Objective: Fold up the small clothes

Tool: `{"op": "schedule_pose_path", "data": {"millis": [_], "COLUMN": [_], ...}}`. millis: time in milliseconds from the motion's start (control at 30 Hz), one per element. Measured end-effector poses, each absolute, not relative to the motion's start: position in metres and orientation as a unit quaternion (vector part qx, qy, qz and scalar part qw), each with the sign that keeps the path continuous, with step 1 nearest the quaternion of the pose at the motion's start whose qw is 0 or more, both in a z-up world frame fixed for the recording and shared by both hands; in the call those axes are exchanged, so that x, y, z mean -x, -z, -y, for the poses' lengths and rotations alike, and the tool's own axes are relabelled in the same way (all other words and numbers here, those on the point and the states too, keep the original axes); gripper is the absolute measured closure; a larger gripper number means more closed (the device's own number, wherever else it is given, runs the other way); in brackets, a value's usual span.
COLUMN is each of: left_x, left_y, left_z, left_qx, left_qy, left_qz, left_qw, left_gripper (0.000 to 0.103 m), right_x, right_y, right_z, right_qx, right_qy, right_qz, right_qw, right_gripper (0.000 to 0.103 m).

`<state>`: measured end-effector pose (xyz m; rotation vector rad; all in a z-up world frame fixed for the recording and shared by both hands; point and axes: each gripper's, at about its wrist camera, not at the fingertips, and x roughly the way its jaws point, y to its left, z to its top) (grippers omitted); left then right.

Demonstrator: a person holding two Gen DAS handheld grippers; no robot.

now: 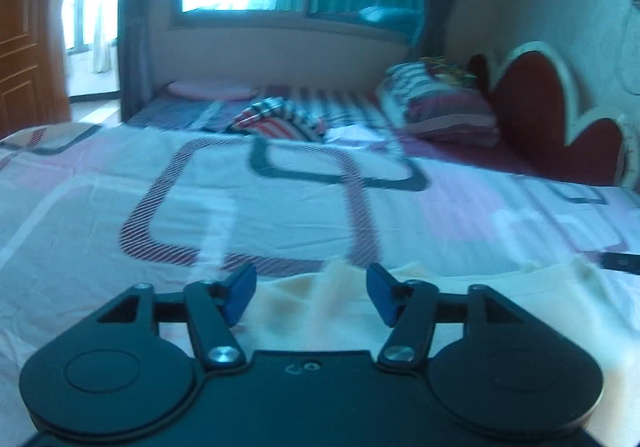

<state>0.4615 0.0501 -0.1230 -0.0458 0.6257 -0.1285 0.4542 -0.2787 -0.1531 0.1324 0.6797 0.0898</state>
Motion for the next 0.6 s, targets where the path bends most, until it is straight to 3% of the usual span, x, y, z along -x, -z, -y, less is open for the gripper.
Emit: {"op": "schedule_pose_path", "data": {"millis": [67,333,433,600], "left_x": [-0.460,-0.460,-0.451,-0.446], "left_y": [0.122,0.164,0.170,0.164], "left_z": [-0.033,-0.009,-0.021,-0.038], "left_qx": [0.010,-0.004,-0.023,0.002], "left_qy": [0.083,0.086,0.077,0.053], "left_qz": [-0.316,-0.384,-0.371,-0.384], "left_qw": [0.945,0.919,0.925,0.922], "left_gripper": [0.033,0.034,0.032,0.032], "right_x": [-0.452,-0.450,-0.445,-0.441], "right_y": [0.152,0.179,0.191,0.192], "right_z": [0.263,0.217,0.225,0.259], "right_qx": [-0.063,-0.054,-0.019,-0.052], "right_qy": [-0.066,-0.105,-0.079,-0.037], "right_qz": [-0.336,-0.383,-0.376,-0.384], "right_qw": [0.937,0.916,0.923,0.921], "right_gripper": [0.099,0.099,0.099,0.099]}}
